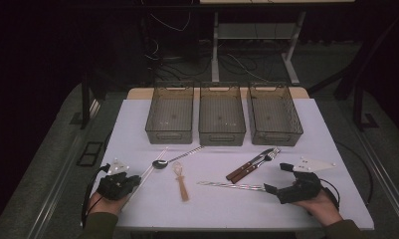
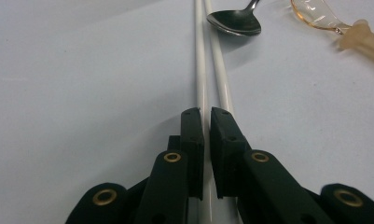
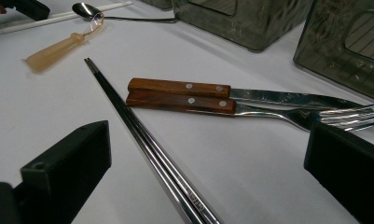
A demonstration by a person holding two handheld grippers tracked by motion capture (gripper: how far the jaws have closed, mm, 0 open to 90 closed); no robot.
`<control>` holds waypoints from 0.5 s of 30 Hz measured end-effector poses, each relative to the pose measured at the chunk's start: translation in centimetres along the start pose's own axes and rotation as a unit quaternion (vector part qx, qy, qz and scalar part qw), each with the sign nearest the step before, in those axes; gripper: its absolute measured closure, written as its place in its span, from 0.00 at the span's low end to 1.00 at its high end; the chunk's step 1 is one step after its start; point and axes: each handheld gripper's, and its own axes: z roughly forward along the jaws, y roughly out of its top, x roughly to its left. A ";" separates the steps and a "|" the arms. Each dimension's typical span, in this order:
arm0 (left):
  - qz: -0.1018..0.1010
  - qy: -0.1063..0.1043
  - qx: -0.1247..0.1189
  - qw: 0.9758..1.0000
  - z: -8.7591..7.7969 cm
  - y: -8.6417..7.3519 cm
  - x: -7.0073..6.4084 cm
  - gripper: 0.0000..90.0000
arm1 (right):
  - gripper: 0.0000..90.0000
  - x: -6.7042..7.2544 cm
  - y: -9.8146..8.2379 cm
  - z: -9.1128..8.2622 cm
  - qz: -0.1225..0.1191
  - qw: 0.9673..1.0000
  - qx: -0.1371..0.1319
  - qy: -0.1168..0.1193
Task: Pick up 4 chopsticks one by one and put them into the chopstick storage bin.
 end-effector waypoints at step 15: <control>-0.013 -0.012 -0.001 1.000 -0.6 0.3 0.5 0.94 | 0.01 -0.1 0.1 -0.2 0.003 1.000 -0.007 0.001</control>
